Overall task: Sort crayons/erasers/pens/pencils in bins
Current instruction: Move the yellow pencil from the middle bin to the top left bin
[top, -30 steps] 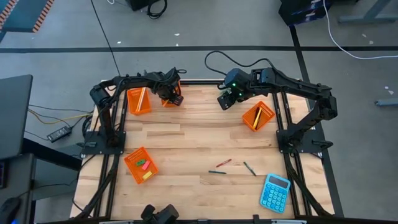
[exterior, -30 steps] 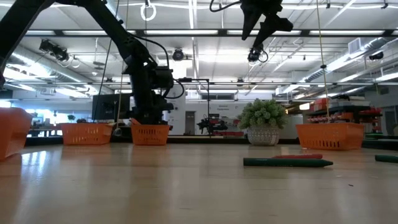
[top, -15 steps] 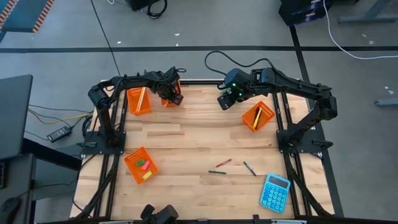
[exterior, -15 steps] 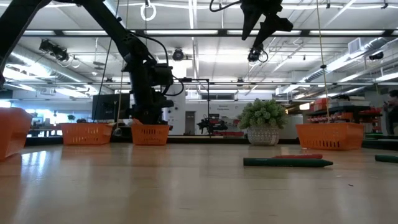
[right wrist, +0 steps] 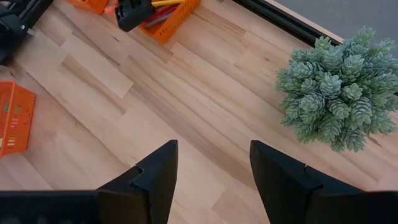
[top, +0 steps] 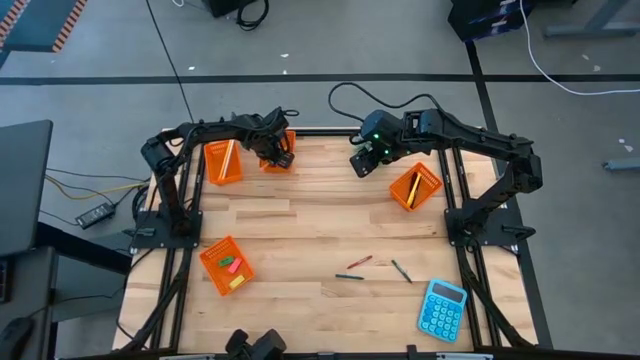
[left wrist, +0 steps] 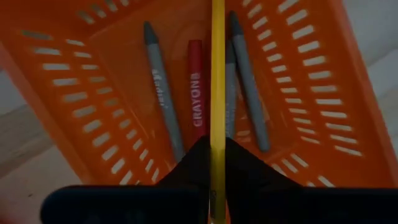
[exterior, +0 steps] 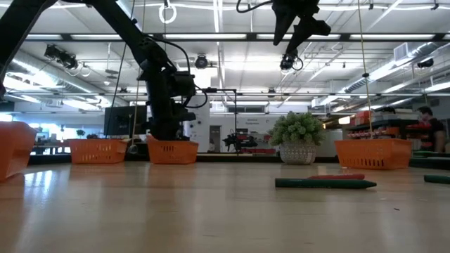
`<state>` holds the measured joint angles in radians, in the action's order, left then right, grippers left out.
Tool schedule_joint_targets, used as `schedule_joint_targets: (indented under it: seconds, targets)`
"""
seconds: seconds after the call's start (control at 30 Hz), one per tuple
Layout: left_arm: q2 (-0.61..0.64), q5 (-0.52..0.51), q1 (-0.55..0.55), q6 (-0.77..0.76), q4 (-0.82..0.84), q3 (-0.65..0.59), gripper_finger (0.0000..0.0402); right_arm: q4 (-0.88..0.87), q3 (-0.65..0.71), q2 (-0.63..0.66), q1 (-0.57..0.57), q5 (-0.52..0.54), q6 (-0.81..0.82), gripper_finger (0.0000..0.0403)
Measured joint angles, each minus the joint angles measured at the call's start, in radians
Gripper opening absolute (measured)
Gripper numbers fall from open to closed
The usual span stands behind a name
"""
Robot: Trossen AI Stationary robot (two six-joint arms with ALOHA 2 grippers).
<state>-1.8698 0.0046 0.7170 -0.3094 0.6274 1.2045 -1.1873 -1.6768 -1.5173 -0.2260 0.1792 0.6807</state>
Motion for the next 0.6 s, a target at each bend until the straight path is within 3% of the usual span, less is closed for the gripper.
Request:
schedule_joint_targets:
  seconds: [0.33,0.6]
  targets:
    - [0.061,0.02,0.004,-0.019,0.034,0.0,0.0049,0.0,0.0,0.0,0.0,0.005,-0.029,0.0206]
    - [0.188,0.034,0.002,-0.035,0.054,0.001,0.0028,0.004,0.0,0.0,0.0,0.022,-0.042,0.0206]
